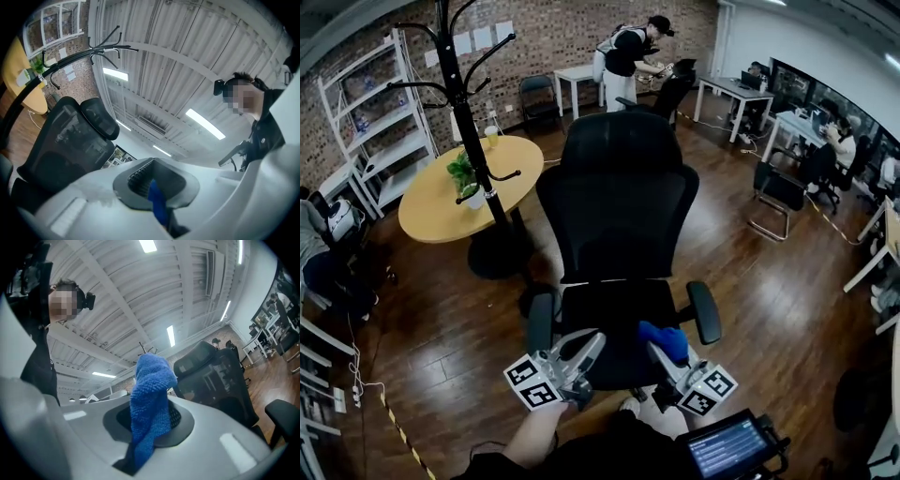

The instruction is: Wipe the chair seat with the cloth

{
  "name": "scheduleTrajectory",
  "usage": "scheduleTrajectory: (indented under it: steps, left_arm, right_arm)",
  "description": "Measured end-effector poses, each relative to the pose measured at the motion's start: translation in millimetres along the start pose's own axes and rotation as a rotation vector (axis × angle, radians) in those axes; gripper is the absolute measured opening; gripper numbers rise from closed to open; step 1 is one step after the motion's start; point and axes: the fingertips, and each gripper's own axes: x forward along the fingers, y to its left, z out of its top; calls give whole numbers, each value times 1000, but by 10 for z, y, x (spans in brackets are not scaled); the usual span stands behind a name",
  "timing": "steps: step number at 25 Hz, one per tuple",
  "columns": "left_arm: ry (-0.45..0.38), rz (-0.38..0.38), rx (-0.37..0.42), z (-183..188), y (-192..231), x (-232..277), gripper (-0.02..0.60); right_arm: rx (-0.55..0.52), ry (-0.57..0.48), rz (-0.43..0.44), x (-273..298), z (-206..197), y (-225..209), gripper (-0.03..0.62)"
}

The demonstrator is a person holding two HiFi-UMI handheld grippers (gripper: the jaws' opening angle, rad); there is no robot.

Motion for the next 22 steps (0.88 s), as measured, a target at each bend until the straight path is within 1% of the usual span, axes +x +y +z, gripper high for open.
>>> scheduleTrajectory:
  steps: [3,7,11,16,22]
  left_arm:
    - [11,-14,12,-29,-291,-384,-8]
    - [-9,8,-8,-43,-573,-823,-8]
    - [-36,28,-28,-87,-812,-1076,-8]
    - [-42,34,-25,-186,-981,-1124,-8]
    - [-43,11,-44,-308,-1138,-859,-8]
  right_arm:
    - [-16,2,-27,-154,-118,432,44]
    - [-21,35,-23,-289,-289,952,44]
    - [-19,29,-11,-424,-341,1266,44]
    - [-27,-1,3,-583,-307,1378,44]
    - [-17,-31,-14,-904,-163,1264,43]
